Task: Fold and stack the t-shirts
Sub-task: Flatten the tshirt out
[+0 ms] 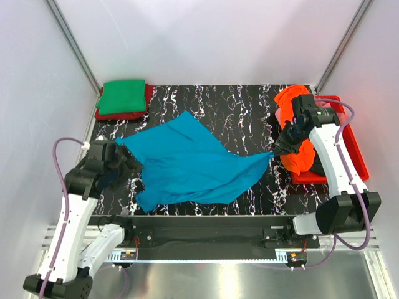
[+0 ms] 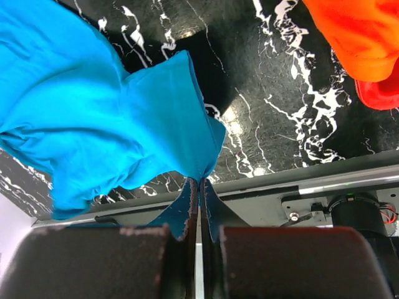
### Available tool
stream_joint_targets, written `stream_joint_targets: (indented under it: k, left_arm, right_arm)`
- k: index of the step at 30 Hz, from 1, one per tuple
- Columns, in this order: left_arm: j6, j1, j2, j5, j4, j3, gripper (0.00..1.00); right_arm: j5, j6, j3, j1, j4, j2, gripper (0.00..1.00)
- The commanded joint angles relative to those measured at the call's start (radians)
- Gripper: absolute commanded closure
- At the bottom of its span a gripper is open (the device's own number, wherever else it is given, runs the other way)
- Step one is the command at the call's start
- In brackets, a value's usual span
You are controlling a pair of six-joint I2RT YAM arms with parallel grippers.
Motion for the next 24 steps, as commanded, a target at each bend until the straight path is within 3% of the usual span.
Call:
stream_joint_targets:
  k: [1,8,13,18,24]
  left_arm:
    - [0.061,0.000,0.100,-0.024,0.151,0.100,0.15]
    - [0.223,-0.026,0.609,-0.019,0.432,0.312,0.19]
    - [0.322,-0.070,0.993,-0.033,0.460,0.673,0.20]
    - [0.385,-0.070,1.329,0.045,0.460,1.052,0.20]
    - [0.303,-0.050,1.591,0.176,0.514,1.243,0.23]
  right_arm:
    - [0.030,-0.025,-0.019,-0.009,0.052,0.013,1.00]
    - [-0.037,-0.051,-0.049,-0.008,0.097,0.046,1.00]
    - [-0.043,-0.070,-0.023,-0.009,0.092,0.062,1.00]
    - [-0.069,-0.071,0.013,-0.008,0.092,0.073,1.00]
    - [-0.079,-0.056,0.056,-0.009,0.086,0.098,1.00]
